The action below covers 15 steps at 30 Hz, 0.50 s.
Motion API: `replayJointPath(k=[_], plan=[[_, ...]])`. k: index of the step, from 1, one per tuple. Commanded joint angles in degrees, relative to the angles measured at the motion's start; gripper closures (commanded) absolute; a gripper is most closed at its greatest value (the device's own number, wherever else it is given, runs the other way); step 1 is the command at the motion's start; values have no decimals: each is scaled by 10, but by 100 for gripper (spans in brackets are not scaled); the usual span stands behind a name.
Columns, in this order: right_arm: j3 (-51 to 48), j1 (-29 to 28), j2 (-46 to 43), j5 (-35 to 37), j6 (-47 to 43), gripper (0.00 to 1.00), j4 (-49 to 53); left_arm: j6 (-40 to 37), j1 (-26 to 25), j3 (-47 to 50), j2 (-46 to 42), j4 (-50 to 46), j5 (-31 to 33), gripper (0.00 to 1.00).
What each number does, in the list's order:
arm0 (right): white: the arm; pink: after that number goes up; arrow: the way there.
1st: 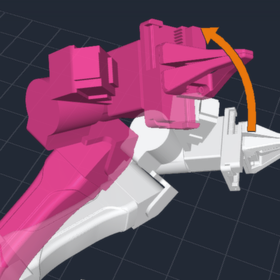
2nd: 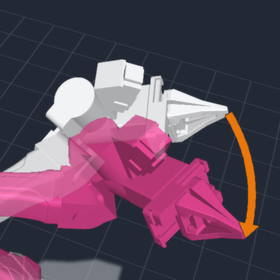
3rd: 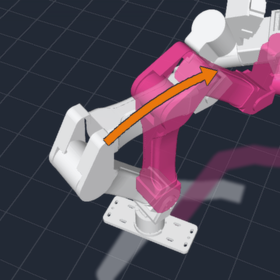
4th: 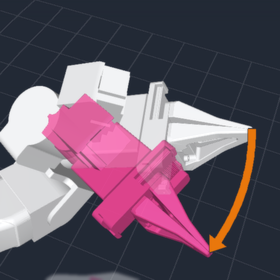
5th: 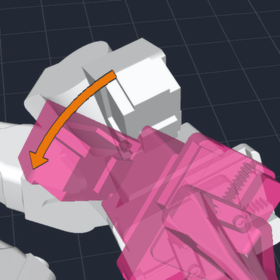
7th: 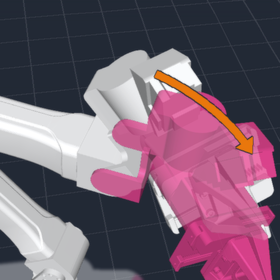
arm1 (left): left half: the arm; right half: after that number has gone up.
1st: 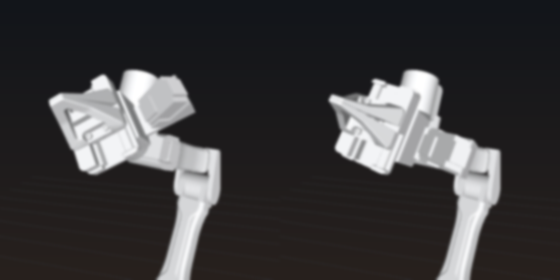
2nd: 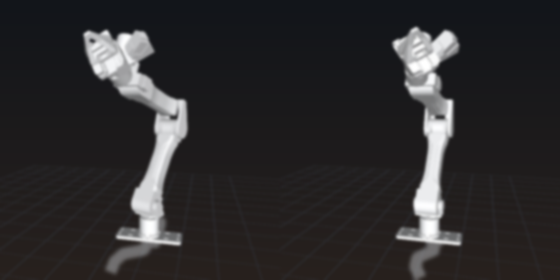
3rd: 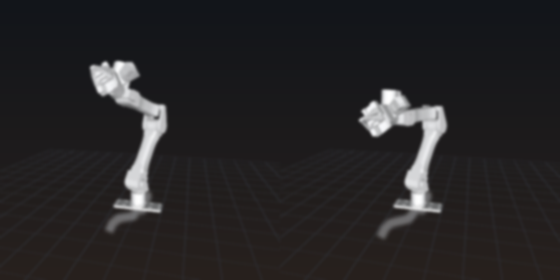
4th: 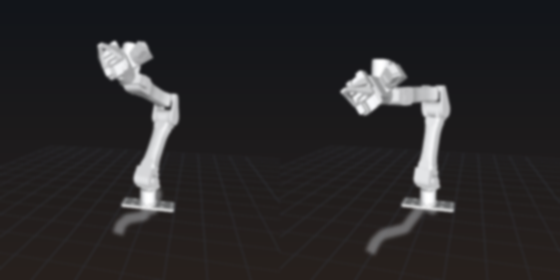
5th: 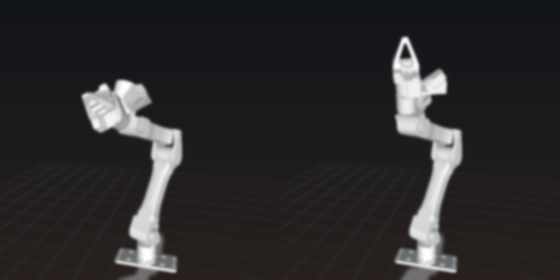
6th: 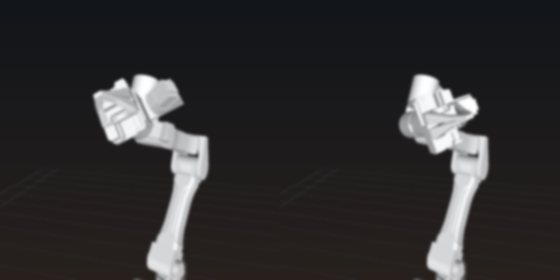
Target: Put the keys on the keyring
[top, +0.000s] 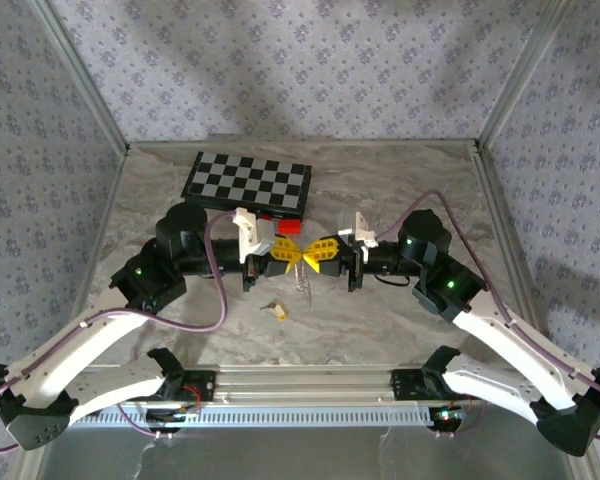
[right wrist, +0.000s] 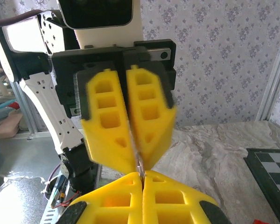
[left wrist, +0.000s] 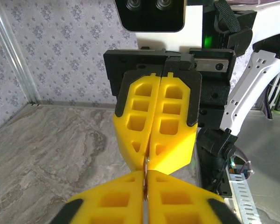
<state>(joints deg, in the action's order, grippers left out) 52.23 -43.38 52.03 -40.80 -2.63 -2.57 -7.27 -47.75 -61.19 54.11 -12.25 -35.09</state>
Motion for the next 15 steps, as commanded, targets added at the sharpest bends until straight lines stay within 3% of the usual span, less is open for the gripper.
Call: replayJointPath(k=[1,4,15], plan=[[15,-4,-2,9,-5,100,-10,4,-4,-4,-14,26,8,73],[7,-3,-2,1,8,100,-32,14,-4,13,-30,37,24,67],[-38,33,8,-62,134,100,-222,68,-3,51,-63,96,20,67]])
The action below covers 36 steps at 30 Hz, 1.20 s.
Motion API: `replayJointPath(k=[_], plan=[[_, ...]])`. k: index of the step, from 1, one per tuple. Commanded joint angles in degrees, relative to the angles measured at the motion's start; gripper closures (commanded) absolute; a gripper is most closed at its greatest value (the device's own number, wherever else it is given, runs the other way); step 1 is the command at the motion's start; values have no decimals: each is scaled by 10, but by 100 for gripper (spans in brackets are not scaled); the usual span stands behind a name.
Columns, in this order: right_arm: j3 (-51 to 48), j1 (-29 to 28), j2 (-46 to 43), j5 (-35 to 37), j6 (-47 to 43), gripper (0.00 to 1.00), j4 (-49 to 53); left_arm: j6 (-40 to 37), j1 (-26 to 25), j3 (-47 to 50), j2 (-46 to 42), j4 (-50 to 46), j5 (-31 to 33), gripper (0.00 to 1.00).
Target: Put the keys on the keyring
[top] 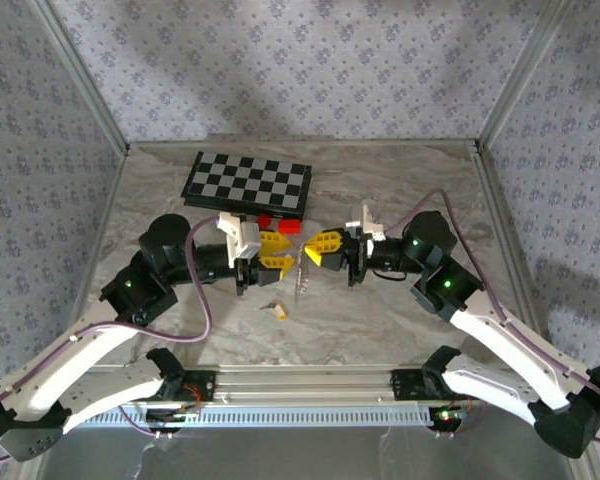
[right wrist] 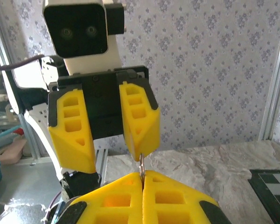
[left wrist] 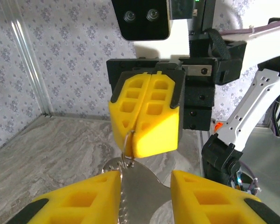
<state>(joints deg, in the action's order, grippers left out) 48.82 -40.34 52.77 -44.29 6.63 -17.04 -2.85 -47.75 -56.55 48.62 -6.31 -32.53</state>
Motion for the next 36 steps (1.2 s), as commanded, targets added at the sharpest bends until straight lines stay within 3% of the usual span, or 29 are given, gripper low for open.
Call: replayJointPath(k=[1,18,31,33,36], plan=[[-7,3,1,-28,45,100,-83,28,-4,7,-9,45,-8,67],[-9,-7,11,-44,46,100,-100,64,-4,27,3,129,-17,69],[-11,-9,17,-46,53,100,-120,62,-4,27,17,133,-28,78],[-11,-9,20,-47,54,100,-124,62,-4,29,15,134,-28,85],[-11,-10,26,-49,56,100,-130,62,-4,26,15,133,-31,88]])
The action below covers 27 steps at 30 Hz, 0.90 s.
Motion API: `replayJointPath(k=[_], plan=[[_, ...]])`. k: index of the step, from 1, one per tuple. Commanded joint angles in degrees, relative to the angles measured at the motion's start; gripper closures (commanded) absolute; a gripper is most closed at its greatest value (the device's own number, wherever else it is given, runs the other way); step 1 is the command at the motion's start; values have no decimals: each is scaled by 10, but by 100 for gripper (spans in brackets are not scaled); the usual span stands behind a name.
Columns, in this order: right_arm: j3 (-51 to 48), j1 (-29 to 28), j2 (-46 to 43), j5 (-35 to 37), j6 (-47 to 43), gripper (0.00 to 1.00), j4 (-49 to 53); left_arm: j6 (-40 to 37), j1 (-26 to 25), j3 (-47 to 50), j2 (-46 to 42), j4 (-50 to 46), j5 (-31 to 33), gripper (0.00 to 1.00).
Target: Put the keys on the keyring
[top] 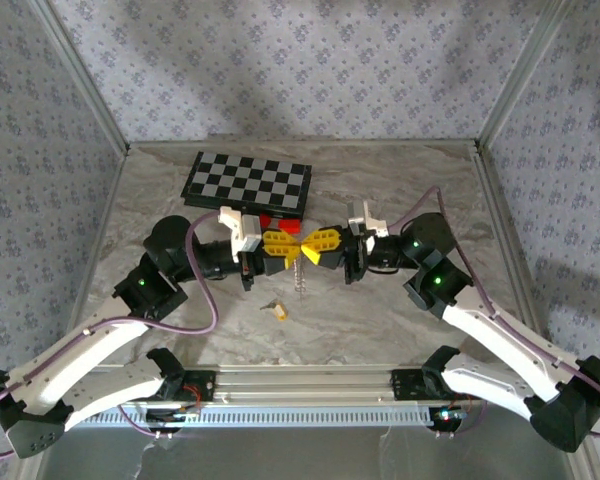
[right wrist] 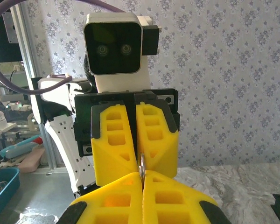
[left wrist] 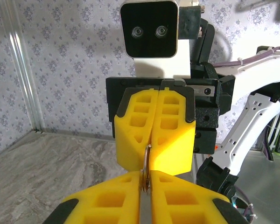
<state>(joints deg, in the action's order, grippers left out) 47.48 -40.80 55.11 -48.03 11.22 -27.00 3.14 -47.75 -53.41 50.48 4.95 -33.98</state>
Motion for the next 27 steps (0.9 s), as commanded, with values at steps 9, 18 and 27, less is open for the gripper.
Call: replayJointPath(k=[9,18,27], plan=[[3,-8,8,-14,10,100,-33,7,-4,-1,-6,24,-24,90],[2,-9,9,-15,7,100,-26,9,-4,4,-8,32,-28,100],[6,-9,-3,46,-5,69,27,-14,-4,10,-25,-21,7,100]])
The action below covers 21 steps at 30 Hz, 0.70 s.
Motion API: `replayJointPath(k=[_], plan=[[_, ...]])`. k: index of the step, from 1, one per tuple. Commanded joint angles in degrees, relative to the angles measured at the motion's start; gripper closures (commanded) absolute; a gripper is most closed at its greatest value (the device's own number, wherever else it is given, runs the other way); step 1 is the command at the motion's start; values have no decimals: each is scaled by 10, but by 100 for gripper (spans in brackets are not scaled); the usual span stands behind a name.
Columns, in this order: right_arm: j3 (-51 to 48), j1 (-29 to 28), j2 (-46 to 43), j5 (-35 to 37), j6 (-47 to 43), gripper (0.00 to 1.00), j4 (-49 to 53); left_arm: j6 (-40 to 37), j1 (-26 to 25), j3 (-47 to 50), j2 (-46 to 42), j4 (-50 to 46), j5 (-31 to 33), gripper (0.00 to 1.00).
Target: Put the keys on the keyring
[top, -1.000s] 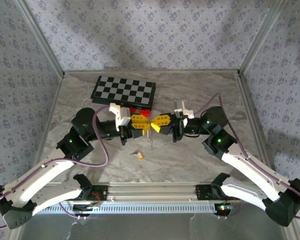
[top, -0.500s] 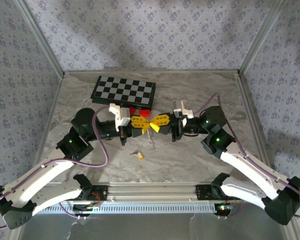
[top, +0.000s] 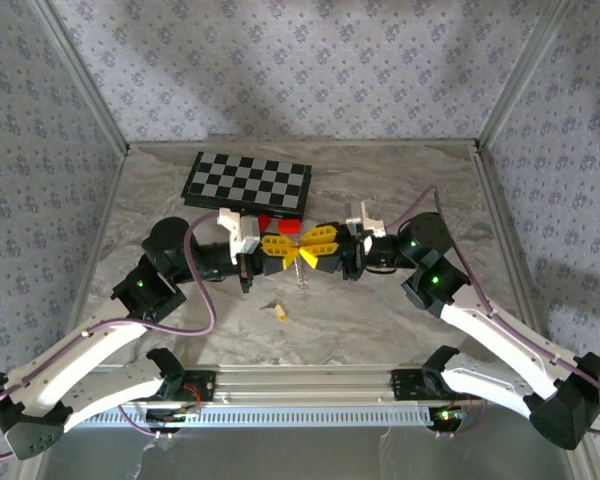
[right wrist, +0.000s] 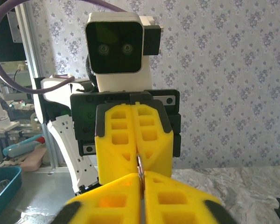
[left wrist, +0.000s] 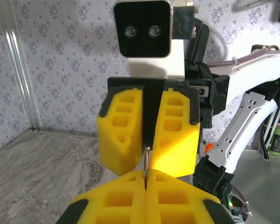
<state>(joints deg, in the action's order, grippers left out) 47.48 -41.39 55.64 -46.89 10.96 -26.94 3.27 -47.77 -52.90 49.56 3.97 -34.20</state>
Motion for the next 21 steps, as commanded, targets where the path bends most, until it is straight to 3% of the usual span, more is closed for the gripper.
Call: replayJointPath(k=[1,9,13,21], plan=[[9,-2,-11,44,-4,63,39,-18,-3,10,-20,-17,17,100],[55,20,-2,73,6,39,188,-33,-3,44,-63,-66,63,100],[46,51,1,92,39,13,226,-33,-2,58,-85,-95,89,100],[-26,75,54,151,76,12,263,-28,-1,79,-104,-110,104,100]])
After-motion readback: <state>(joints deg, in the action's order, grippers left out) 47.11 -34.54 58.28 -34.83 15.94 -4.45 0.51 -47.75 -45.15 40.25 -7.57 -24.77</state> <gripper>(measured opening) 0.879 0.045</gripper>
